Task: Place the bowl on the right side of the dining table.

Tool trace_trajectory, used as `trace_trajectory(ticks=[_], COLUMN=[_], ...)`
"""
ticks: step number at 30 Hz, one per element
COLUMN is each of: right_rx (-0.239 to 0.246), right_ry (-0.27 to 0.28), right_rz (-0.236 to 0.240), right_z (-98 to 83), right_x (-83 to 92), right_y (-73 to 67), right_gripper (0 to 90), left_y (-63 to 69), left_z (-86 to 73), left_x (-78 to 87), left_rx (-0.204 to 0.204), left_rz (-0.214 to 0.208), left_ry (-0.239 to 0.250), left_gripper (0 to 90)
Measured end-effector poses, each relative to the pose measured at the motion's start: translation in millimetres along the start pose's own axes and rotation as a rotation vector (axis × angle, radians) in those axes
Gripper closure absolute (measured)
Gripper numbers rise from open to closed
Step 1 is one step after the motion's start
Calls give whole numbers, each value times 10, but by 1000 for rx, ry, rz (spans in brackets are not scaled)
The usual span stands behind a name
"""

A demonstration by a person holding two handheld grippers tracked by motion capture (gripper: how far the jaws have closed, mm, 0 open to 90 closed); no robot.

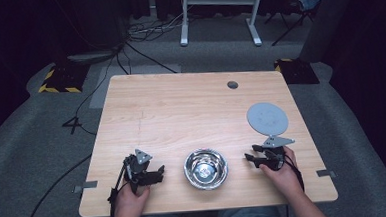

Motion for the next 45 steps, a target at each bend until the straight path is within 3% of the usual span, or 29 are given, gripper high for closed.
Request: trace_trajectory(ticks=[18,26,32,34,36,45], right_rx=[-2,-10,-56,-51,-40,-70], right_ry=[-2,-3,2,-36,-57,-52], right_rz=[3,6,2,-8,-16,19], right_z=[0,1,12,25,59,324], right_x=[0,2,-1,-6,1,116], right_y=[-2,0,20,27,18,-54], right_gripper=[480,481,481,493,499,531], left_y=[-26,-43,-39,-35,-35,-35], left_z=[18,29,26,24,24,35], left_x=[-9,-19,-18,-17,-17,-27], left_rx=[15,-10,-19,-27,-26,-31], left_rz=[7,-12,-21,-26,-26,-30], left_ry=[10,8,5,3,2,8], left_gripper=[185,182,184,177,175,171])
Point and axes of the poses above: each handheld gripper's, and its own axes: x roughly backward along the jaws, z roughly out of its top, y roughly to its right, the point moved 10 cm from there along -x, roughly forward along the jaws, and after that the axes turned 5 degrees about y, right-handed, at the moved point
